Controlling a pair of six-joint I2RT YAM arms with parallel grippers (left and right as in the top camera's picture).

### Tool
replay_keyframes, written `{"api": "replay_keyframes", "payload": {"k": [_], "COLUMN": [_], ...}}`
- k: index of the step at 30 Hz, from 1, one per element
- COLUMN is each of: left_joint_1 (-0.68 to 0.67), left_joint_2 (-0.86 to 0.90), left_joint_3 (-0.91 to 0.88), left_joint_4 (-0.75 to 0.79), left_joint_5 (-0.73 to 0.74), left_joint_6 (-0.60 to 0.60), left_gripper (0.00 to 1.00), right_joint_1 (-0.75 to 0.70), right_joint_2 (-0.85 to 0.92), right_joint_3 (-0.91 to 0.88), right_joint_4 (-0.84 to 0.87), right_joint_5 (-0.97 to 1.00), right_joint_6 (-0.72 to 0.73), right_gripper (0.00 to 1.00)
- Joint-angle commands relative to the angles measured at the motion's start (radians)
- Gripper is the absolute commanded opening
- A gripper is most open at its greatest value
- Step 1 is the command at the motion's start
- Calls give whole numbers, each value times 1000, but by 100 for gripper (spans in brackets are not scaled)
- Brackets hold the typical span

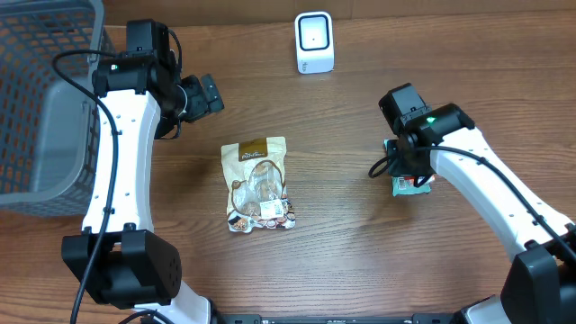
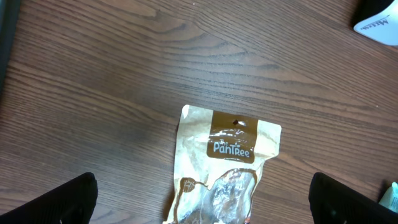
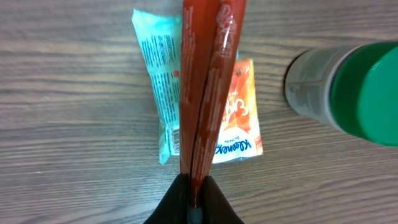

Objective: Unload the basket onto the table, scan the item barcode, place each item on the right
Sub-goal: 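Carry the red stick right and lower it beside the teal pack, then release the red stick and lift the right gripper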

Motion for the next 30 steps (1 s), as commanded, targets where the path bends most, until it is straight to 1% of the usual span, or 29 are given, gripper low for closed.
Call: {"api": "replay_keyframes", "payload": {"k": [1,5,7,8,13,15,16,17,24,30], "left_joint_1": [-6,-6,-6,-6,-6,-6,-6,-6,-6,-6], "left_joint_2": [-21,-21,-21,-21,-21,-21,-21,-21,-21,-21], "left_joint_3": [13,13,13,13,13,13,13,13,13,13], "left_joint_4": [0,0,0,0,0,0,0,0,0,0], "left_joint_5": [-3,-3,-3,-3,-3,-3,-3,-3,-2,-2], "left_joint_6": [12,12,12,12,12,12,12,12,12,12], "left_gripper": [100,100,100,100,100,100,100,100,100,100], "right_joint_1": [-4,-4,-4,-4,-4,-4,-4,-4,4,47], "right_joint_2": [-35,-35,-35,-35,-35,-35,-35,-35,-34,-15], "right_joint_3": [-63,-109,-120,-126,-146,-153,-157,-160,-167,-166], "right_joint_4": [45,121,148,158,179,187,195,206,370,423], "right_joint_5": [-5,-5,-5,-5,-5,-5,-6,-15,-325,-346], "right_joint_6": [8,8,8,8,8,8,8,9,64,64], "right_gripper": [9,9,14,18,23,34,38,39,40,40]}}
